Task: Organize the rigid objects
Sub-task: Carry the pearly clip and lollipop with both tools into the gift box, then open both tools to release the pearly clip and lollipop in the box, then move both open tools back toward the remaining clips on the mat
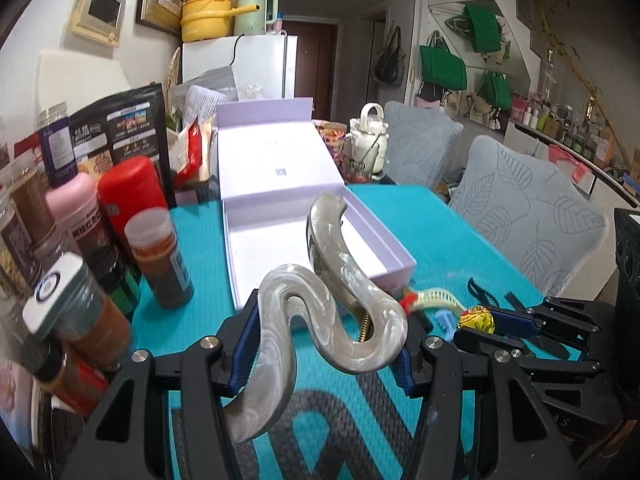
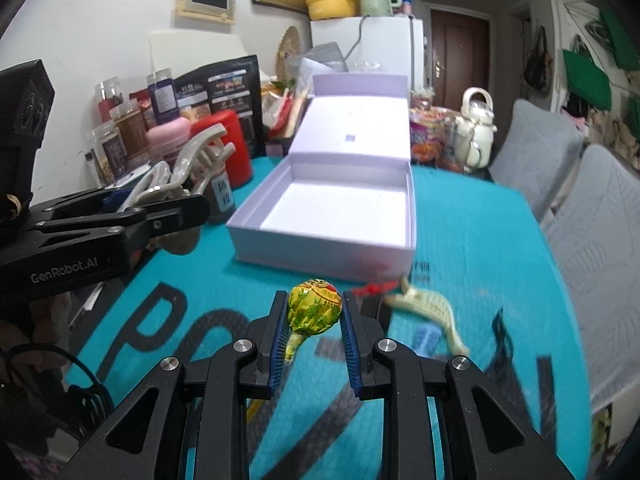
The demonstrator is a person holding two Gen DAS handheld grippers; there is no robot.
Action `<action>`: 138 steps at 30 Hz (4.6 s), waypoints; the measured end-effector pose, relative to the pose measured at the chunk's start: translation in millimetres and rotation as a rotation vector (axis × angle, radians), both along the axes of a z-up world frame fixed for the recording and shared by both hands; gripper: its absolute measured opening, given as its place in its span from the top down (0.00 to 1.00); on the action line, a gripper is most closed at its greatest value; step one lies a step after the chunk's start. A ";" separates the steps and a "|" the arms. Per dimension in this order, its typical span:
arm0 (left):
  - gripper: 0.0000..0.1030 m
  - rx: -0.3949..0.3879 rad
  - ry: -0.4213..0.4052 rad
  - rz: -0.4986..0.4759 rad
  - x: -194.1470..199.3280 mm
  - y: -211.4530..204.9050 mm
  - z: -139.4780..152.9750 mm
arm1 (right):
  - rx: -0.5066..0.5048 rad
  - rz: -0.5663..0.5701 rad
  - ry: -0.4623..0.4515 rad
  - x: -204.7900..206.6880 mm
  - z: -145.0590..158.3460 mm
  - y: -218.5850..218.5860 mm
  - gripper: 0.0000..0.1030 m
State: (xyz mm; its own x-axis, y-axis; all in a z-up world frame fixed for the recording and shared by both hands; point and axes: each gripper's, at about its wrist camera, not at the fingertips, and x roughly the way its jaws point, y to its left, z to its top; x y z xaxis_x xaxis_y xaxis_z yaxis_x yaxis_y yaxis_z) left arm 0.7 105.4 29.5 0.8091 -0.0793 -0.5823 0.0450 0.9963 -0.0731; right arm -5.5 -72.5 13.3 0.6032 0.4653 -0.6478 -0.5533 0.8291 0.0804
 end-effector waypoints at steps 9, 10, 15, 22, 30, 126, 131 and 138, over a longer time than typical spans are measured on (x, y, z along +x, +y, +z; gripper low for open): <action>0.47 0.010 -0.022 0.005 38.0 7.7 14.5 | 0.010 0.013 -0.045 37.9 17.3 11.6 0.76; 0.47 0.012 -0.026 0.005 43.4 8.9 16.5 | 0.008 0.013 -0.049 42.0 18.5 13.4 0.76; 0.47 0.016 -0.045 0.006 63.4 12.3 22.7 | 0.005 0.008 -0.067 66.8 24.3 19.9 0.76; 0.47 -0.001 -0.060 -0.001 93.8 15.4 25.2 | -0.002 -0.009 -0.102 97.1 34.0 26.7 0.76; 0.47 0.013 -0.066 0.020 130.6 19.9 23.5 | -0.007 -0.023 -0.107 133.4 34.6 39.1 0.76; 0.30 0.039 0.113 0.164 91.6 27.9 9.0 | -0.091 -0.101 -0.090 99.9 36.9 31.9 0.55; 0.24 0.053 0.087 0.185 65.6 25.1 18.6 | -0.083 -0.093 -0.111 74.1 43.2 28.1 0.46; 0.15 0.042 0.065 0.170 33.2 22.1 23.1 | -0.083 -0.100 -0.147 39.3 49.6 21.0 0.29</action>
